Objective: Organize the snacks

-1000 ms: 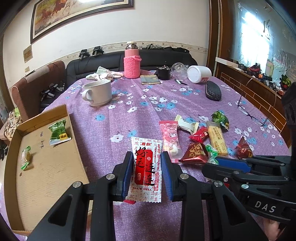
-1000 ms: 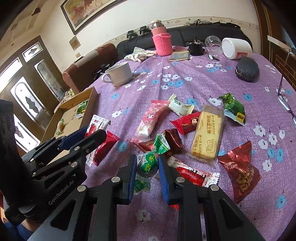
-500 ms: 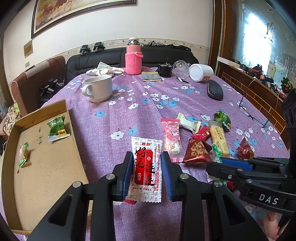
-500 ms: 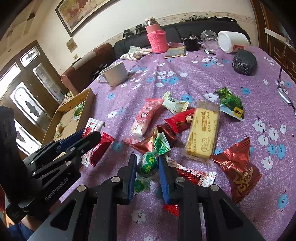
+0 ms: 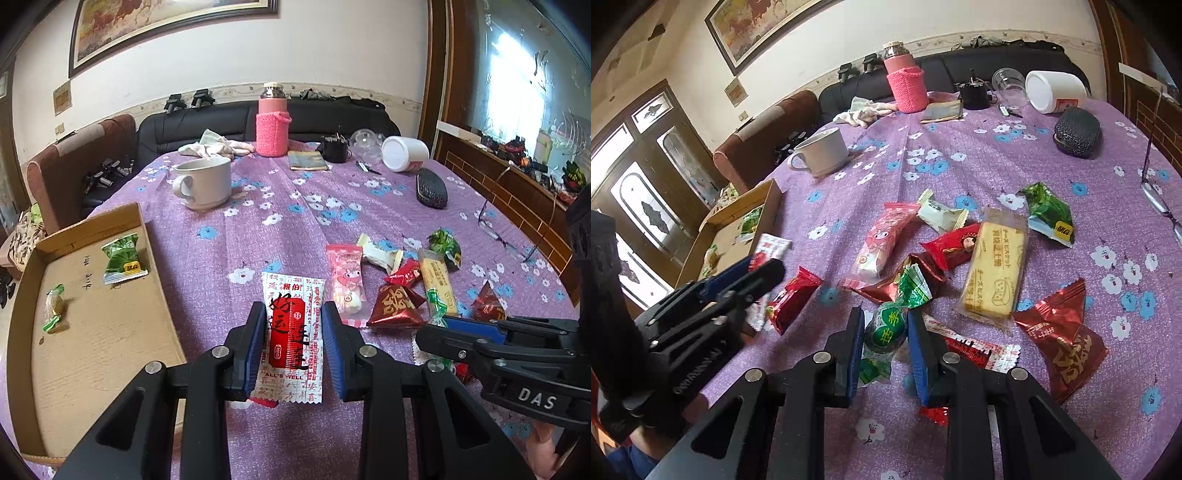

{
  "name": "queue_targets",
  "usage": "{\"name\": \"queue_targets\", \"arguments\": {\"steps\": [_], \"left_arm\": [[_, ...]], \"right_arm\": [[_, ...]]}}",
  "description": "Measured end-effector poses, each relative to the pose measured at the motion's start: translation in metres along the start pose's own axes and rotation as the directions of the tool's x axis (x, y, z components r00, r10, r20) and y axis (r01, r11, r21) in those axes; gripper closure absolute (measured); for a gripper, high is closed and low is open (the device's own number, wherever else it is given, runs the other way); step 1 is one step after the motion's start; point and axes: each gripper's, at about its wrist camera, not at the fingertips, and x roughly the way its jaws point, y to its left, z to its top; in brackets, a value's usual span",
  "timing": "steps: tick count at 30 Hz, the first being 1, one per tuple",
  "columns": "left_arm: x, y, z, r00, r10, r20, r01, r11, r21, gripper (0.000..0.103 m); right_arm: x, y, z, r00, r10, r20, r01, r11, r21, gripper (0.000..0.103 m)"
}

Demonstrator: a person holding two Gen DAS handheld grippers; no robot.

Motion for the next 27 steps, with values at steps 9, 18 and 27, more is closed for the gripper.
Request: {"name": "queue_targets", "arguments": {"steps": [9,18,27], "left_arm": [[-0.039,0.029,-0.002,0.999,-0.008,0.036,0.011,0.996,-0.093,0.073],[-0.079,0.098,-0.004,0.993,0.077,0.084,-0.059,0.977,-0.204,0.073],[-0.068,0.179,-0.025,0.985,0.172,-0.011,-0.165,0.925,-0.342,0.073]], "right_arm": [[-0.003,-0.004,0.003,0.999,-0.036,0.013,0.035,0.998,0.046,0.078],[-0.009,0.059,0.009,0.999,0.054,-0.005,-0.055,0.998,-0.032,0.077],[0.025,0.144,0.031,0.985,0.160,-0.063,-0.167,0.977,-0.131,0.077]]}}
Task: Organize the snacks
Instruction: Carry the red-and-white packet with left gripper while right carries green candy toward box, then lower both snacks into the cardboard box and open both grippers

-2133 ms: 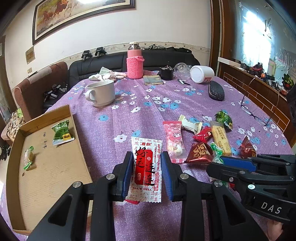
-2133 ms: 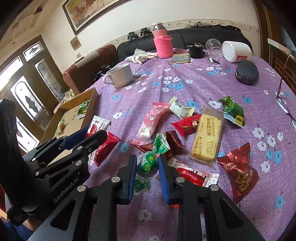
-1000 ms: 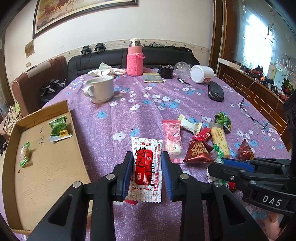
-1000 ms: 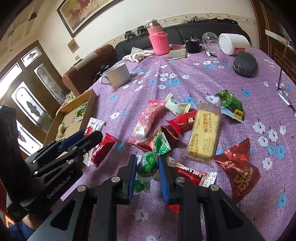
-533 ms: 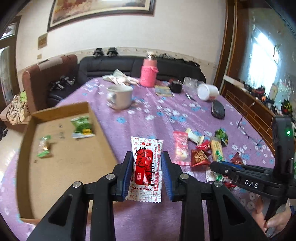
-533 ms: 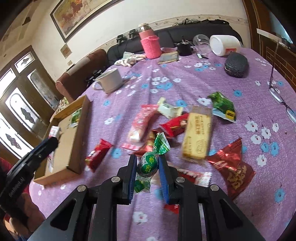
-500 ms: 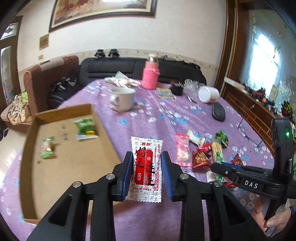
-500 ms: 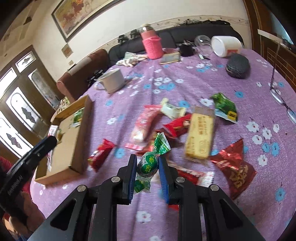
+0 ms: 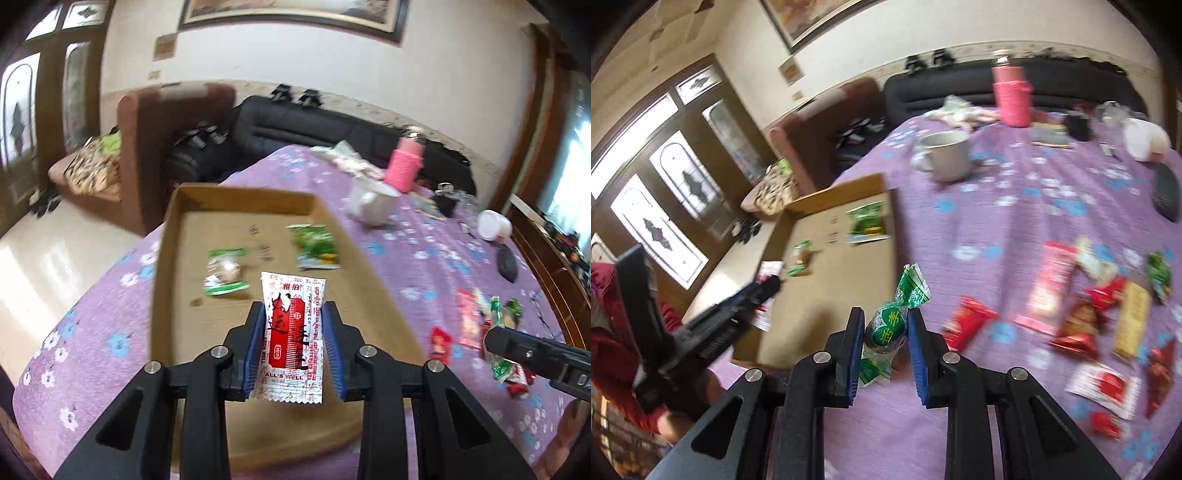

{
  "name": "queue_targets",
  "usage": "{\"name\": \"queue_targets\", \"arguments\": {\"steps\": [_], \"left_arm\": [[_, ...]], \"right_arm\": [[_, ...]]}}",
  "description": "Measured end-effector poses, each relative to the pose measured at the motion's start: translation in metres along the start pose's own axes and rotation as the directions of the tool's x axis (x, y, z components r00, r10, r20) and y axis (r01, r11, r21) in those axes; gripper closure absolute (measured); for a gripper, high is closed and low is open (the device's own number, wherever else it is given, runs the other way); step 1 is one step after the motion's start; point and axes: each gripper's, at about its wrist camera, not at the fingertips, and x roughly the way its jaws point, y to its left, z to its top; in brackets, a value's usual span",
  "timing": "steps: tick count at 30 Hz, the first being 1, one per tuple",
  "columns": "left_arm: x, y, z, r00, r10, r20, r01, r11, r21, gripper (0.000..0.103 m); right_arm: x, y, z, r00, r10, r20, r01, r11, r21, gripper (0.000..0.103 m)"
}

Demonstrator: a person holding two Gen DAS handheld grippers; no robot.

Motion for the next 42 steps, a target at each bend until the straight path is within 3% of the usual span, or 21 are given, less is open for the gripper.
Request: {"name": "queue_targets", "arguments": {"steps": [8,18,28,31,37,42], "left_arm": [[0.024,0.026,-0.009,0.998,0.014,-0.056,-0.017,0.998,-0.057,0.073],[0.030,0.028,-0.013,0.999,0.001,-0.054,-0.007,0.995,-0.097,0.073],[0.034,0.024,-0.012,0.998,0.020,-0.061,-0.025,0.996,-0.085,0.072],[0.033,0.023,-0.012,0.998,0.026,-0.051,-0.030,0.996,-0.085,0.071],[0.031,0.024,-0.012,0.999,0.023,-0.042,-0.027,0.996,-0.085,0.069],[0.027,0.026,-0.011,1.000,0.025,-0.019,-0.026,0.996,-0.090,0.067]], "right_arm": [[0.070,0.040,0.007,0.993,0.028,-0.114,-0.034,0.998,-0.051,0.077],[0.109,0.040,0.002,0.986,0.045,-0.157,-0.053,0.998,-0.045,0.076],[0.106,0.039,-0.001,0.987,0.067,-0.149,-0.077,0.995,-0.061,0.076],[0.100,0.039,-0.001,0.988,0.075,-0.134,-0.084,0.995,-0.062,0.070],[0.086,0.038,0.001,0.987,0.115,-0.111,-0.120,0.992,-0.041,0.068],[0.053,0.021,0.011,0.991,0.129,-0.027,-0.129,0.992,0.017,0.068]]}}
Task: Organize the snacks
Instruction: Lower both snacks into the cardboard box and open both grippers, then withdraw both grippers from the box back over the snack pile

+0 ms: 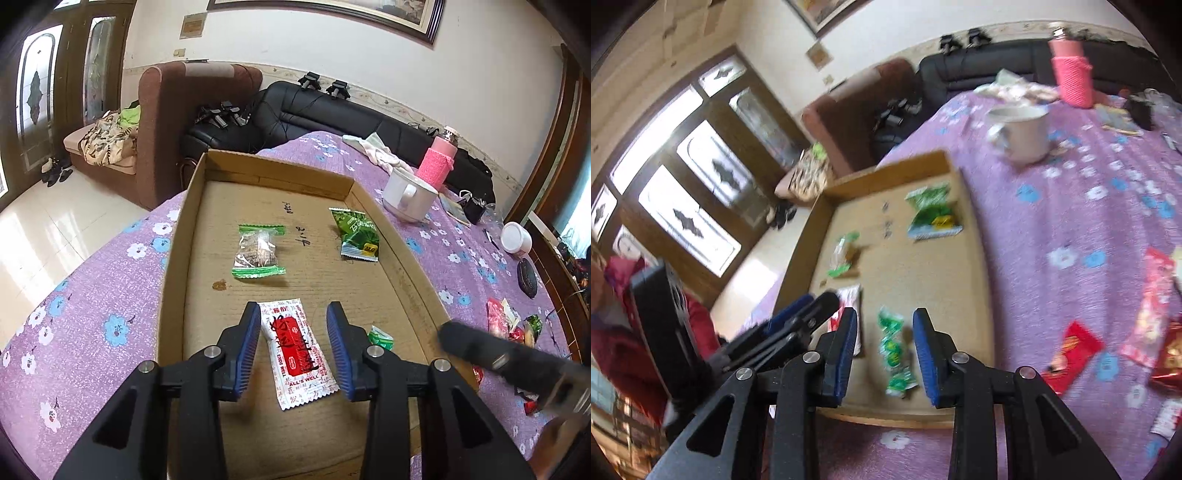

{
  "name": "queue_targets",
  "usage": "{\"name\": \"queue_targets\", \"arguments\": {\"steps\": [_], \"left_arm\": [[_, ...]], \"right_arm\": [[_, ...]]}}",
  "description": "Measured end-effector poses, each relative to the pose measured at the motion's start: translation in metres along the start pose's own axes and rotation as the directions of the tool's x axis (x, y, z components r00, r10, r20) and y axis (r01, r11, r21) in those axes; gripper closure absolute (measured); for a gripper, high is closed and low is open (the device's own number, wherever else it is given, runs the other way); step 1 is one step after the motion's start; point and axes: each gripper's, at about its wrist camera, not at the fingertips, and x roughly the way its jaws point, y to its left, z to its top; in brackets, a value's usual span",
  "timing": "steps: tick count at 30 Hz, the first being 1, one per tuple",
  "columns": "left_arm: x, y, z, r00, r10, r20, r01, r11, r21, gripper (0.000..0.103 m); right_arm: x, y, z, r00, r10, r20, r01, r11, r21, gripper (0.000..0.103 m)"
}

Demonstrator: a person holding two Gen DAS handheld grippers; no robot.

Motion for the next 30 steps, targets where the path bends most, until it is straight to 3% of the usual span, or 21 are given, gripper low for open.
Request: {"name": "queue_targets", "arguments": {"steps": [3,6,10,17,23,26,30], "left_arm": [[-0.006,-0.002,0.000,0.999,-0.003,0.033,0.003,1.000,0.011,0.066],[-0.011,-0.006,0.000,0.998,-0.006,0.057,0.004,0.999,0.032,0.065],[-0.012,-0.010,0.001,0.998,-0.006,0.062,0.003,0.999,0.045,0.064],[-0.012,-0.009,0.001,0.998,-0.006,0.057,0.004,0.999,0.035,0.064],[-0.018,-0.011,0.000,0.996,-0.024,0.089,0.021,0.999,0.044,0.064],[-0.025,-0.019,-0.002,0.992,-0.056,0.113,0.047,0.996,0.081,0.064],[-0.036,-0.046,-0.011,0.988,-0.102,0.113,0.081,0.981,0.178,0.064]], "right_arm": [[-0.014,-0.024,0.007,0.997,-0.068,0.030,0.065,0.995,0.073,0.069],[-0.015,-0.050,0.010,0.984,-0.177,-0.003,0.176,0.976,0.125,0.069],[-0.006,-0.074,0.008,0.980,-0.193,-0.053,0.199,0.964,0.177,0.069],[0.018,-0.064,-0.008,0.950,-0.270,-0.159,0.277,0.961,0.024,0.069],[-0.015,-0.066,-0.040,0.911,-0.381,-0.158,0.358,0.920,-0.158,0.069],[-0.049,-0.081,-0.051,0.925,-0.360,-0.119,0.344,0.929,-0.135,0.069],[-0.104,-0.118,-0.052,0.945,-0.328,-0.005,0.328,0.945,-0.007,0.070]]}}
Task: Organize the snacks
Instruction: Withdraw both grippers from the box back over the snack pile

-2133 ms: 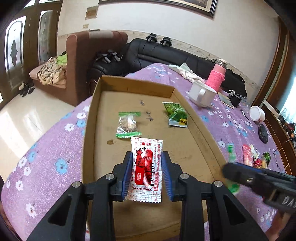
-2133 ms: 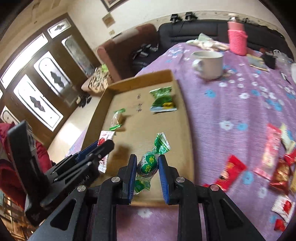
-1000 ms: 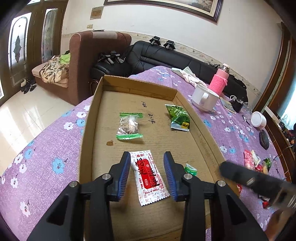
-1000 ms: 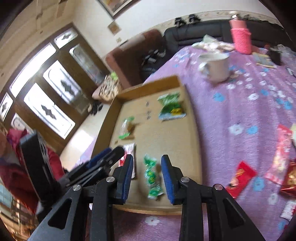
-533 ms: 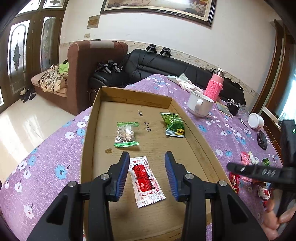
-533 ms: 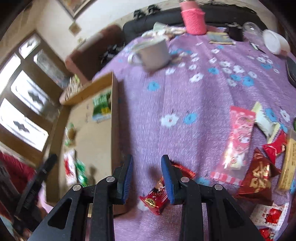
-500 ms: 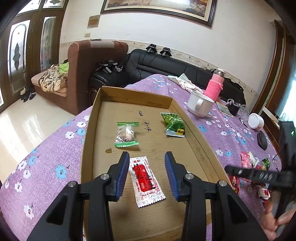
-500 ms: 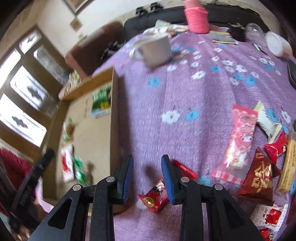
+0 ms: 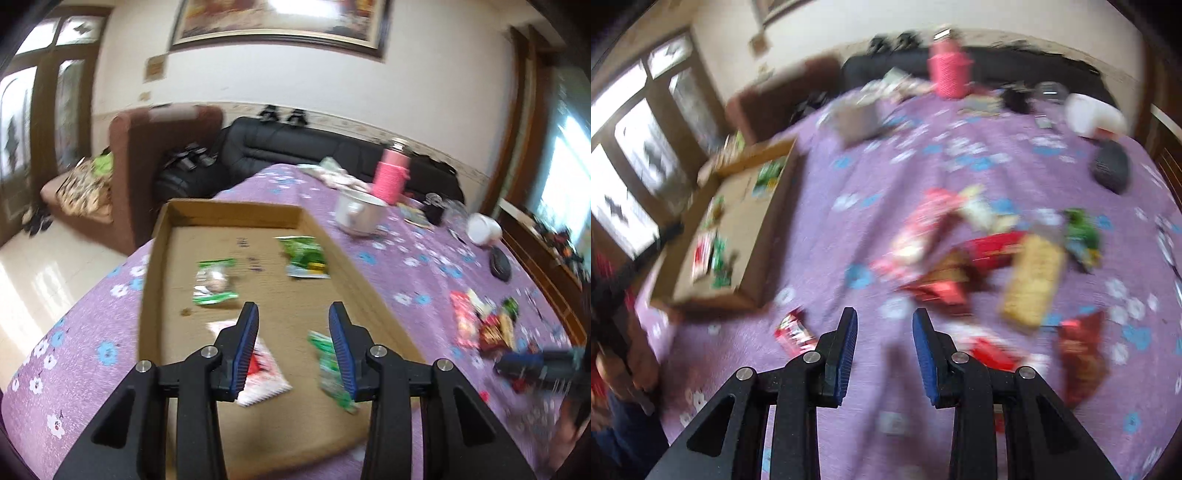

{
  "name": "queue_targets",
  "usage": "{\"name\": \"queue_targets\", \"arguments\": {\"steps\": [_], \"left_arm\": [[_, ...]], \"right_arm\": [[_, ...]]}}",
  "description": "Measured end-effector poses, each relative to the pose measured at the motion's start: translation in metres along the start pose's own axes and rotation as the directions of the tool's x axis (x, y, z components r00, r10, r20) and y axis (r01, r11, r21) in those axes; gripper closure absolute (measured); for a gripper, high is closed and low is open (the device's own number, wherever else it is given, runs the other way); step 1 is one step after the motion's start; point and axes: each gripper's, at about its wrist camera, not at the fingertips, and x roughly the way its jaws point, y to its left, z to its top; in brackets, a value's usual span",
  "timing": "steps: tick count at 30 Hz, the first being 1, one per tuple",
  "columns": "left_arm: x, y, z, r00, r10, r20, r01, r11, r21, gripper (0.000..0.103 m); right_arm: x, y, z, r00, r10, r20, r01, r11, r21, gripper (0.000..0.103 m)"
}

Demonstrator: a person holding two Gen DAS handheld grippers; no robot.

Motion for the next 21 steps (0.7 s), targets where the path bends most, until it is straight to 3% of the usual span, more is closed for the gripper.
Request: {"name": "queue_targets", "arguments": {"steps": [3,4,9,13,15,20,21], "left_arm": [[-0.007,-0.037,-0.005,0.994,-0.095,-0.050,0.100,0.990,0.095,0.062],[-0.008,-0.051,-0.008,0.985,-0.148,-0.089,0.159,0.979,0.125,0.060],[-0.002,-0.115,-0.032,0.915,-0.294,-0.278,0.362,0.902,0.237,0.050],[0.010,-0.148,-0.049,0.916,-0.235,-0.325,0.346,0.874,0.341,0.038],[0.016,-0.153,-0.051,0.924,-0.209,-0.321,0.324,0.874,0.363,0.033],[0.040,-0.166,-0.048,0.931,-0.140,-0.338,0.283,0.860,0.424,0.029],[0.046,-0.167,-0.049,0.925,-0.136,-0.355,0.288,0.860,0.422,0.029]], "right_arm": [[-0.014,-0.039,0.002,0.997,0.052,0.052,-0.058,0.991,0.124,0.070],[-0.015,-0.049,0.000,0.995,0.074,0.059,-0.083,0.983,0.162,0.070],[-0.011,-0.078,-0.005,0.989,0.139,0.054,-0.149,0.954,0.260,0.070],[-0.010,-0.088,-0.009,0.987,0.154,0.051,-0.162,0.940,0.300,0.070],[-0.009,-0.089,-0.012,0.984,0.170,0.044,-0.175,0.931,0.320,0.070],[-0.008,-0.095,-0.013,0.985,0.165,0.041,-0.169,0.923,0.345,0.070],[-0.008,-0.096,-0.013,0.986,0.161,0.040,-0.164,0.923,0.349,0.070]]}}
